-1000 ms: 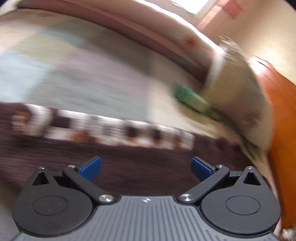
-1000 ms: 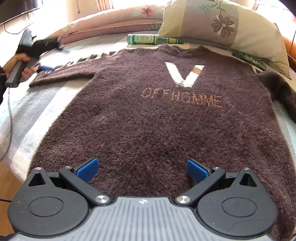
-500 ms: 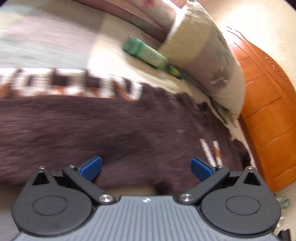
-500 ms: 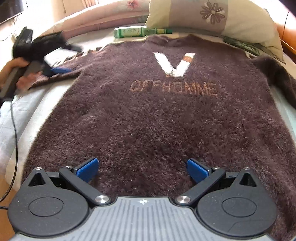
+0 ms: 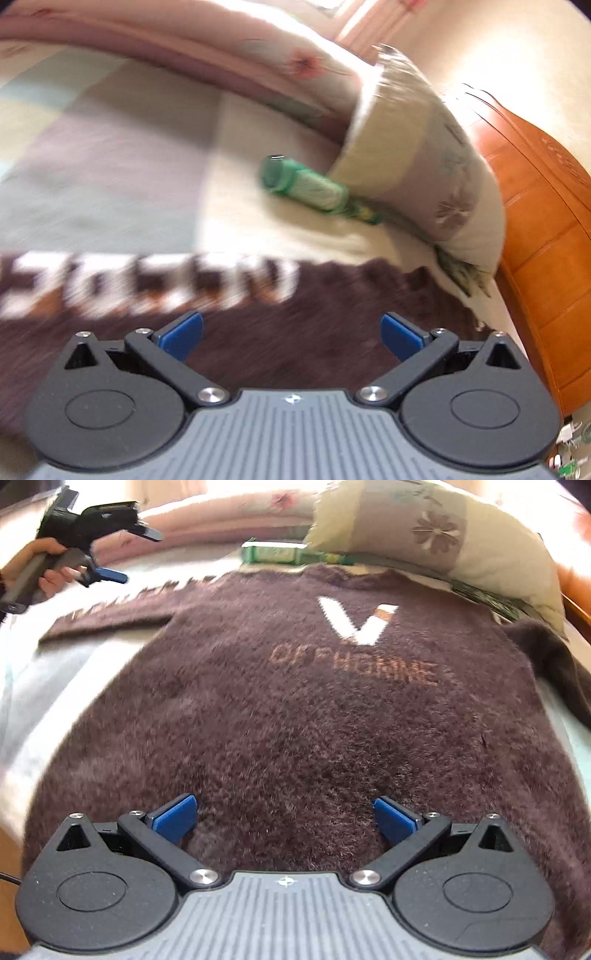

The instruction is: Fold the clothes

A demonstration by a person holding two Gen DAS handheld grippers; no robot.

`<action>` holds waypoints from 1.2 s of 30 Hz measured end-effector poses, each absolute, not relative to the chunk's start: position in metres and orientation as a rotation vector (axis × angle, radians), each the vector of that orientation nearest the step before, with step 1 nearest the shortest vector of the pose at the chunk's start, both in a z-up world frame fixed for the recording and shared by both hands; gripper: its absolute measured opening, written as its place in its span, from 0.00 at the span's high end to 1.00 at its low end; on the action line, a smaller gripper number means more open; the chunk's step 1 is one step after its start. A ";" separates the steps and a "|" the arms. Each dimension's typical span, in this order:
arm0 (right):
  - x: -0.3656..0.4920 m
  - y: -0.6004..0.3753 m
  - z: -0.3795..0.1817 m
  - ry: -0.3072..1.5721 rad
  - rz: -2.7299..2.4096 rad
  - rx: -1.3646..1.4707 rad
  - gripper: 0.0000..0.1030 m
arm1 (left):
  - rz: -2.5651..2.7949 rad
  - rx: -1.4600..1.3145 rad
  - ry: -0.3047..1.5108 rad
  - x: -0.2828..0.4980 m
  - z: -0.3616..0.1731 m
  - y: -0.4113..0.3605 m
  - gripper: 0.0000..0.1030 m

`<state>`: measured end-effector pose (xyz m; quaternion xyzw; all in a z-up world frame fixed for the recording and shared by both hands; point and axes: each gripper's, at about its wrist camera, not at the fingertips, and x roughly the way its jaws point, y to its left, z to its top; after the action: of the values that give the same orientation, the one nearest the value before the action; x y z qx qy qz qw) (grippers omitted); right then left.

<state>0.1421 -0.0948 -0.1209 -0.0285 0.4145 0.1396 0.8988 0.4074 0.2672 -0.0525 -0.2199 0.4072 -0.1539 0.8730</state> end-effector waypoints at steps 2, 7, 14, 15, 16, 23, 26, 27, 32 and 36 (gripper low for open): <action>0.144 -0.096 -0.114 0.856 0.289 -0.028 0.00 | -0.345 -0.448 0.852 0.426 -0.057 0.247 0.01; 0.144 -0.093 -0.098 0.847 0.329 -0.016 0.00 | -0.314 -0.450 0.890 0.459 -0.086 0.225 0.01; 0.140 -0.083 -0.075 0.795 0.342 -0.110 0.00 | -0.215 -0.565 0.856 0.453 -0.108 0.271 0.01; 0.140 -0.082 -0.072 0.791 0.347 -0.111 0.00 | -0.183 -0.542 0.858 0.450 -0.106 0.280 0.01; 0.140 -0.081 -0.069 0.787 0.351 -0.112 0.00 | -0.151 -0.519 0.859 0.446 -0.104 0.289 0.01; 0.139 -0.082 -0.050 0.749 0.394 -0.069 0.00 | 0.045 -0.558 0.837 0.402 -0.107 0.383 0.01; 0.139 -0.082 -0.035 0.706 0.442 -0.039 0.00 | 0.064 -0.627 0.799 0.379 -0.109 0.410 0.01; 0.138 -0.081 -0.030 0.690 0.459 -0.027 0.00 | 0.083 -0.627 0.795 0.373 -0.109 0.414 0.01; 0.129 -0.074 -0.012 0.639 0.521 -0.020 0.00 | 0.145 -0.602 0.791 0.356 -0.100 0.420 0.02; 0.123 -0.067 -0.009 0.625 0.535 -0.052 0.00 | 0.057 -0.634 0.754 0.344 -0.087 0.406 0.01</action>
<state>0.1229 -0.0666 -0.0092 -0.0252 0.3038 0.2598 0.9163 0.3437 0.4057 -0.0868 -0.3044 0.3619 0.0276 0.8807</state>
